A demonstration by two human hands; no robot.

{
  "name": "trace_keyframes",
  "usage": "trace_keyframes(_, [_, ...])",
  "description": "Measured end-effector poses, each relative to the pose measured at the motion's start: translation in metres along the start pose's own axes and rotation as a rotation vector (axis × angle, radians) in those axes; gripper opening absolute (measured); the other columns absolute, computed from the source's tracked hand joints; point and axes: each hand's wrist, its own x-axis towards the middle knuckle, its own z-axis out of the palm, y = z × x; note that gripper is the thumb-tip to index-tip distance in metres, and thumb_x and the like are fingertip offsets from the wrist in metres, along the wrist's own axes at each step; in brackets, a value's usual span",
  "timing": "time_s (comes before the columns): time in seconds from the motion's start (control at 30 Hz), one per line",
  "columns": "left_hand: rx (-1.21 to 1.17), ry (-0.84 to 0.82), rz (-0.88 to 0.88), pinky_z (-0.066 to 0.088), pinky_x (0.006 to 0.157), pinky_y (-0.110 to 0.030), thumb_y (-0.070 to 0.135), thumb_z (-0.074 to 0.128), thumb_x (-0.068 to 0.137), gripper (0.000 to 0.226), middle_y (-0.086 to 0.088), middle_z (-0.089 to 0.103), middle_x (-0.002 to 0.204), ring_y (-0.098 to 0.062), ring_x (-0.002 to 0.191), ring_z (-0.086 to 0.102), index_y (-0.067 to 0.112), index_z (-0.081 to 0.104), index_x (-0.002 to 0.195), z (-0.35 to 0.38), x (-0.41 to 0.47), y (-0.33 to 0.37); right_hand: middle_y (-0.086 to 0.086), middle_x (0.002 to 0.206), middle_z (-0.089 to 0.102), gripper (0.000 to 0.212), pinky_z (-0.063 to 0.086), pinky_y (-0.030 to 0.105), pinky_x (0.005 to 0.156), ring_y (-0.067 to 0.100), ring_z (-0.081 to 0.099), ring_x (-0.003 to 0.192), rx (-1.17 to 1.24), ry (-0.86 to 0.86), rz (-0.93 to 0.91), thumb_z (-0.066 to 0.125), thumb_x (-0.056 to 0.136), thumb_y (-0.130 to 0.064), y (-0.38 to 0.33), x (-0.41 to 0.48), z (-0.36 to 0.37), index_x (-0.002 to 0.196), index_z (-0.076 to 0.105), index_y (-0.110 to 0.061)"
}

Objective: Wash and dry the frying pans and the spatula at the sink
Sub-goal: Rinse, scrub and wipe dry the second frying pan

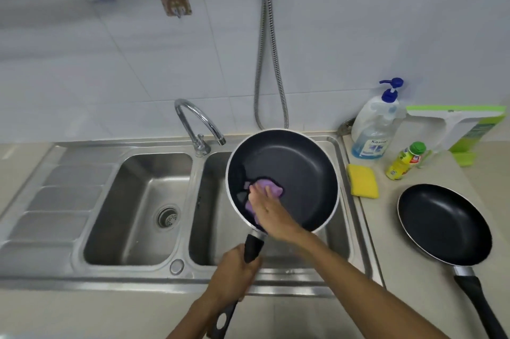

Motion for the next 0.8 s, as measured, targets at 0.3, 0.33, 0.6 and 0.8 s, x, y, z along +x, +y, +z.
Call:
trace_keyframes(0.3, [-0.074,0.037,0.017,0.032,0.036,-0.024,0.023,0.064,0.095,0.025,0.001,0.046,0.049,-0.013,0.034,0.039,0.012,0.047,0.081,-0.032,-0.013,0.006,0.017,0.164,0.026,0.07,0.019,0.052,0.123,0.035,0.022,0.152,-0.633,0.005,0.08,0.031,0.093,-0.034,0.102,0.053,-0.055,0.156,0.027,-0.004])
trace_keyframes(0.33, [-0.084,0.035,0.015,0.032,0.036,-0.024,0.024,0.064,0.095,0.024,0.001,0.046,0.049,-0.014,0.034,0.039,0.011,0.047,0.082,-0.036,-0.011,0.006,0.021,0.16,0.031,0.07,0.02,0.052,0.123,0.037,0.027,0.15,-0.611,-0.017,0.033,0.027,0.094,-0.036,0.104,0.03,-0.059,0.154,0.03,-0.001])
trace_keyframes(0.6, [0.109,-0.055,0.07,0.039,0.043,-0.029,0.039,0.066,0.09,0.034,0.001,0.052,0.06,-0.013,0.044,0.046,0.009,0.054,0.083,-0.021,-0.018,0.012,0.015,0.163,0.027,0.063,0.028,0.053,0.12,0.034,0.021,0.152,-0.475,-0.08,-0.002,0.022,0.099,-0.034,0.032,0.058,-0.018,0.152,0.038,-0.004])
trace_keyframes(0.8, [-0.024,-0.003,0.031,0.034,0.037,-0.029,0.036,0.068,0.091,0.039,-0.002,0.048,0.051,-0.021,0.038,0.041,0.001,0.05,0.088,-0.037,-0.008,0.02,0.015,0.157,0.04,0.064,0.025,0.053,0.118,0.028,0.027,0.15,-0.658,-0.091,0.042,0.027,0.092,-0.033,0.104,-0.012,-0.065,0.145,0.05,-0.005])
